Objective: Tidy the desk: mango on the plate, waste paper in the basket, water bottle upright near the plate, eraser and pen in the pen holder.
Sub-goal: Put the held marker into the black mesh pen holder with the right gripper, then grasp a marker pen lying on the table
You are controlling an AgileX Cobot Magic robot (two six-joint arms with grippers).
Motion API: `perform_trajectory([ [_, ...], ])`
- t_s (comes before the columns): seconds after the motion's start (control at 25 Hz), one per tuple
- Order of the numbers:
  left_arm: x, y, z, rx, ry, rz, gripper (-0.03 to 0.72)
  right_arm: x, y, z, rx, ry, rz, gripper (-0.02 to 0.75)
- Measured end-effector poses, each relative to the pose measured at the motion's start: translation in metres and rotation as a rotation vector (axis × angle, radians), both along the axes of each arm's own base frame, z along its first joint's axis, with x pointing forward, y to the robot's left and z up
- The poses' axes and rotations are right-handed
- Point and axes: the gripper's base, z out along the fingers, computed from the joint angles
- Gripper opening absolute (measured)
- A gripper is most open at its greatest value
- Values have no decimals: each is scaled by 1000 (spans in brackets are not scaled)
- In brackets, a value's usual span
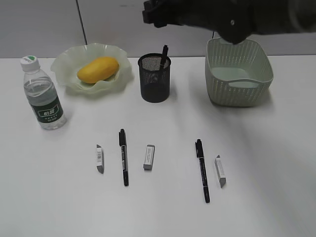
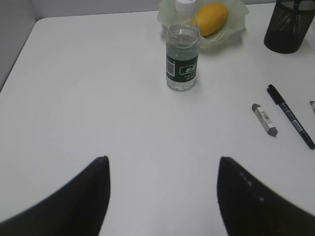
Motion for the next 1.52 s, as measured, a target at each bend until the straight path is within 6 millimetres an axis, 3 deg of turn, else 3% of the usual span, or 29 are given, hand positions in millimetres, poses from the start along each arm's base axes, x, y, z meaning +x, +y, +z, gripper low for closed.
perform_trajectory([
  [0.24,0,0,0,0,0,0,515,-29,-21,33,-128,219,-53,489],
  [0.44,0,0,0,0,0,0,515,-63,-46,32,-345,566,-111,480],
  [0.64,1,0,0,0,2,0,515,-98,-70,40,-546,816,-121,412],
  [0.76,4,0,0,0,27,0,515,-113,-87,57,-584,855,-115,400],
  [0.88,11,0,0,-1,65,0,515,-120,-108,79,-515,838,-127,398],
  [1.08,18,0,0,-2,107,0,515,-137,-172,97,-370,847,-277,396],
  [1.28,32,-7,-2,-77,207,-75,501,-181,-212,90,-317,876,-398,396],
  [1.52,48,-13,14,-81,246,-192,442,-240,-221,68,-300,893,-426,396],
])
